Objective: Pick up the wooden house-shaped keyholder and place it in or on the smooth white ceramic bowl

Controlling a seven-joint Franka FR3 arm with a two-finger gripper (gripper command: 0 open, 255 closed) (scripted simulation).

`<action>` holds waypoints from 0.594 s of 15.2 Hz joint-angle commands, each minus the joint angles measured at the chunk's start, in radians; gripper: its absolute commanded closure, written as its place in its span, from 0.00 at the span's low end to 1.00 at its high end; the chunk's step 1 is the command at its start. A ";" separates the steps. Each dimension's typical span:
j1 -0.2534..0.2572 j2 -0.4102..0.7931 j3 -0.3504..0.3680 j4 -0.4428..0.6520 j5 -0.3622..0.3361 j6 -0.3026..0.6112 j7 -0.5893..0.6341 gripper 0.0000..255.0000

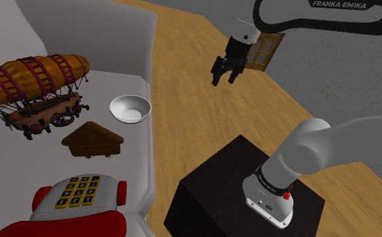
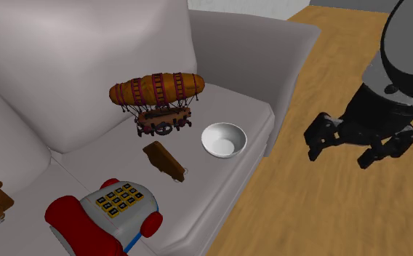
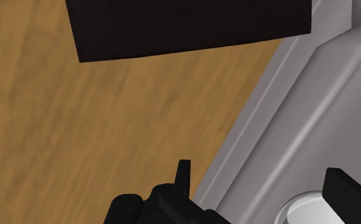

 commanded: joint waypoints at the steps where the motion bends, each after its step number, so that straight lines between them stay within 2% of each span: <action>1: 0.015 0.032 0.040 -0.015 0.021 0.052 0.046 0.00; 9: 0.052 0.241 0.187 -0.005 0.061 0.265 0.218 0.00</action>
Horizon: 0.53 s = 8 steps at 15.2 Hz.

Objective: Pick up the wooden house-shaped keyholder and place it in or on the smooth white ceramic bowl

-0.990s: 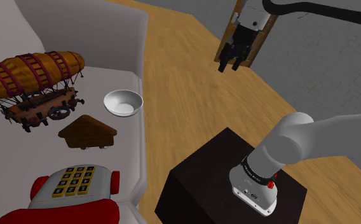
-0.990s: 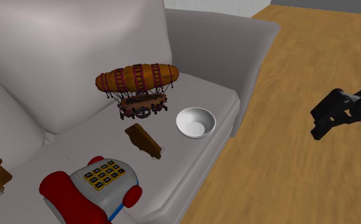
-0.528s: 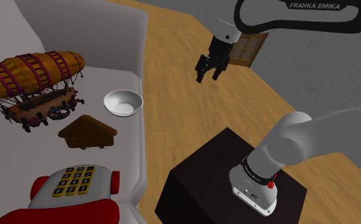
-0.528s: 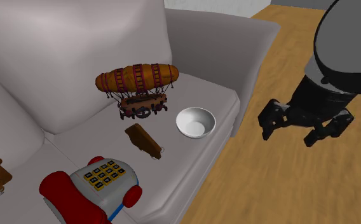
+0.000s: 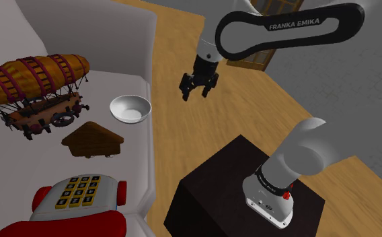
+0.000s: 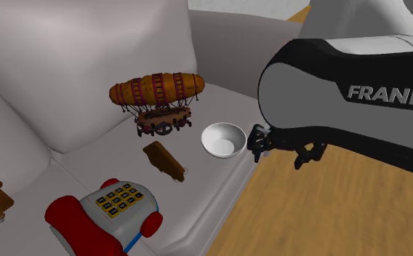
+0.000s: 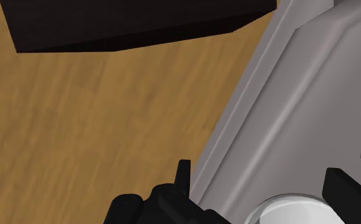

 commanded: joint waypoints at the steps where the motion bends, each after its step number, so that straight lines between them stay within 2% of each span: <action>1: 0.005 0.058 0.035 0.008 0.001 0.054 0.044 0.00; 8: 0.010 0.308 0.153 0.102 -0.061 0.211 0.228 0.00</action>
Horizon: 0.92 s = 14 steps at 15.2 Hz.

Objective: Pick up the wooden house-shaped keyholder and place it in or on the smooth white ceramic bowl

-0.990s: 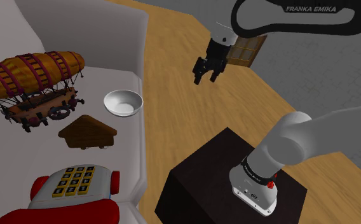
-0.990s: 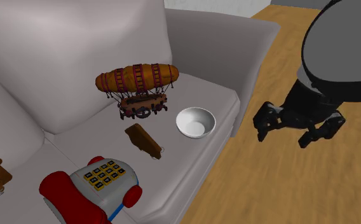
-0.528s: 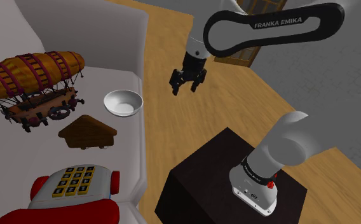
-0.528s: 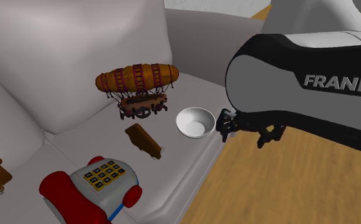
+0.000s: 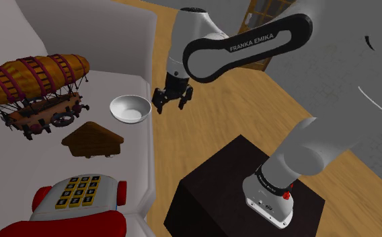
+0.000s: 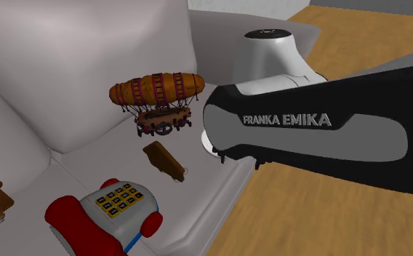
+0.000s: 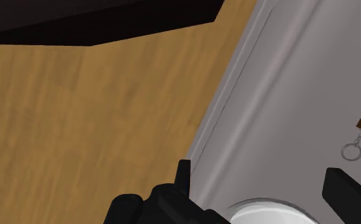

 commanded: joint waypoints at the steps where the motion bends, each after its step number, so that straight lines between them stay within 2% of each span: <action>1: 0.000 0.075 0.028 0.032 -0.032 0.041 0.058 0.00; 7: 0.029 0.322 0.076 0.176 -0.188 0.117 0.257 0.00; 14: 0.140 0.610 0.040 0.409 -0.363 0.132 0.453 0.00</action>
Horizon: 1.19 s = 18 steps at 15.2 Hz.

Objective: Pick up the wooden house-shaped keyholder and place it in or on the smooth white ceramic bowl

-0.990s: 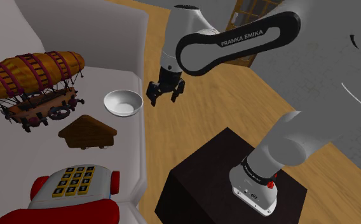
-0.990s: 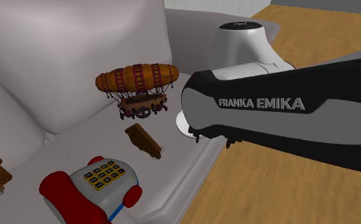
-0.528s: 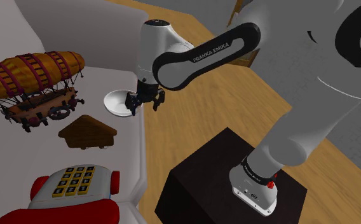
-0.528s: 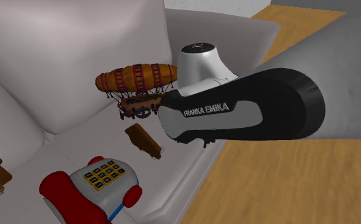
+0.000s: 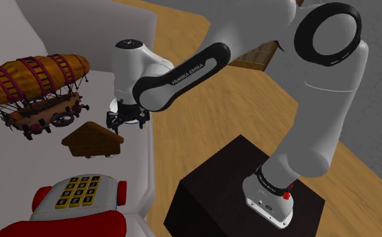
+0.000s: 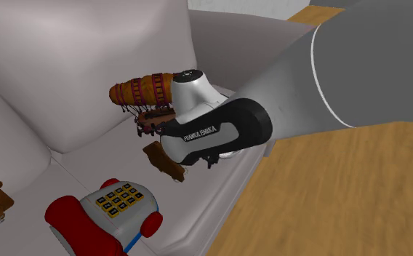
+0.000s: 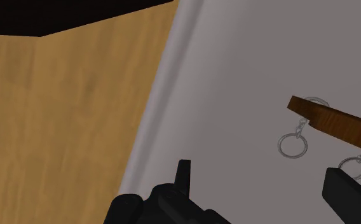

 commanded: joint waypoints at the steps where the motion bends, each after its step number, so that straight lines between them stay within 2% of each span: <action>1: 0.038 0.085 -0.018 0.075 -0.043 0.001 0.048 0.00; 6: 0.122 0.260 -0.058 0.264 -0.101 -0.026 0.115 0.00; 13: 0.138 0.333 -0.085 0.273 -0.132 0.036 0.133 0.00; 18: 0.138 0.333 -0.085 0.273 -0.132 0.036 0.133 0.00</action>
